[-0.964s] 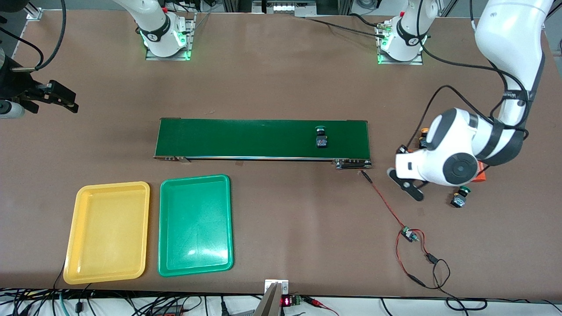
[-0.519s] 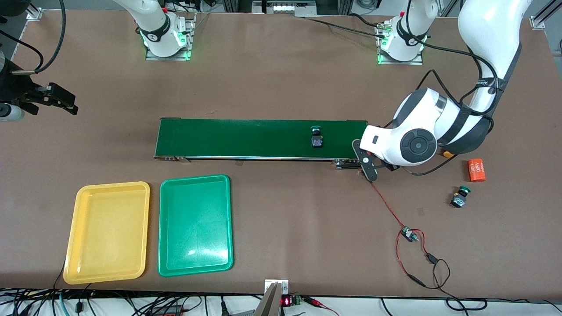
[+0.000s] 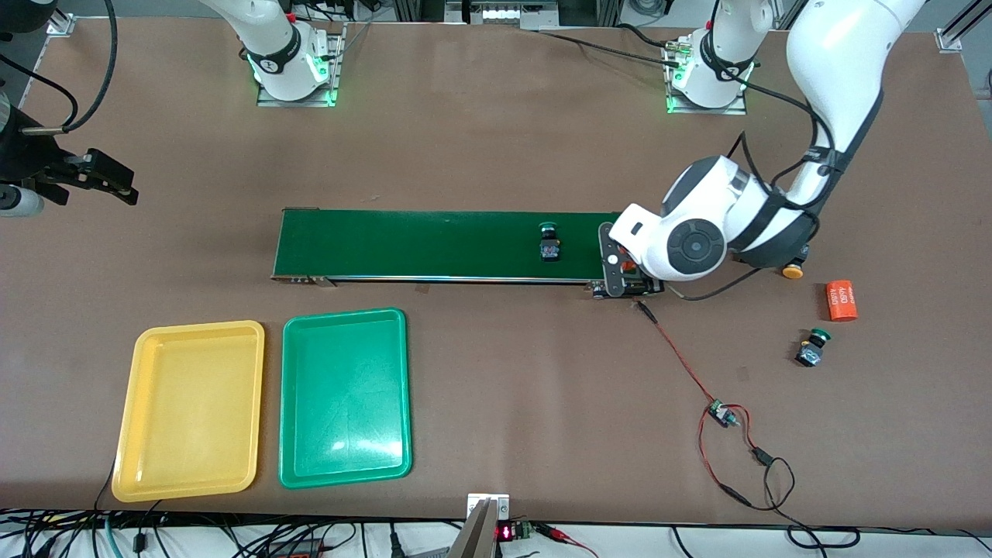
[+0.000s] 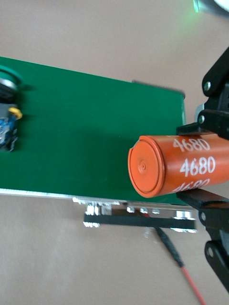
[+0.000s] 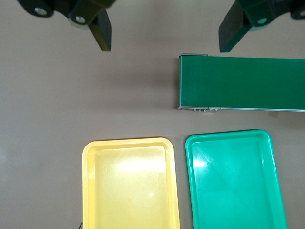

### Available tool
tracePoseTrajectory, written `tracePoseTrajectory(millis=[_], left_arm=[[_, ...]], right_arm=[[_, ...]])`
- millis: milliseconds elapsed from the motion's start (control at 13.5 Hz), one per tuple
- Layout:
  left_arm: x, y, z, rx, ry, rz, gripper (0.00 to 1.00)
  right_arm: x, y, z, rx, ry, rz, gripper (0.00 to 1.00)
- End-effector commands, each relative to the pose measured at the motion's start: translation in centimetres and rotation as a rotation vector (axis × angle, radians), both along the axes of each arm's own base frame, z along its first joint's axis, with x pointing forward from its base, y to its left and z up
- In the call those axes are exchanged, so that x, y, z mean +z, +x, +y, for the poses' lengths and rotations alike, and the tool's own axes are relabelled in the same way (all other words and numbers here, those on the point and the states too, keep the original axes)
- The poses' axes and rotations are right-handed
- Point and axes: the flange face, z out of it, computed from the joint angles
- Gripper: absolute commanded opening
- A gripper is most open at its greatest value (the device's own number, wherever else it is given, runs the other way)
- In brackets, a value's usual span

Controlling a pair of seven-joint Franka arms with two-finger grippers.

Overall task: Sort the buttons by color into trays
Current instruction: 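Place the orange battery on the conveyor belt with the left gripper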

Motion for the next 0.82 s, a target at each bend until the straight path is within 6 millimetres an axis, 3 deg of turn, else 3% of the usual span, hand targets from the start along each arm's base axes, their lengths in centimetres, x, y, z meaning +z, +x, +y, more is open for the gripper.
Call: tracePoseTrajectory(millis=[0,74,148,741], left_arm=[[-0.6,-0.9,-0.2,-0.088,-0.006,-0.024,0.16],[-0.7,-1.5,-1.5,-0.098,-0.003,-0.024,0.37],[-0.7,-1.8,-2.2,-0.106,0.0,-0.025,0.99],[0.5,-1.1,-1.3,-0.051,0.022,-0.039,1.0]], right_arm=[[0.0,-0.1,-0.2,-0.013,0.003,-0.007,1.0],[0.0,-0.1,-0.2,-0.013,0.003,-0.007,1.0],[0.0,-0.1,-0.2,-0.013,0.005,-0.009,1.0],[0.0,-0.1,-0.2,-0.013,0.005,-0.007,1.0]])
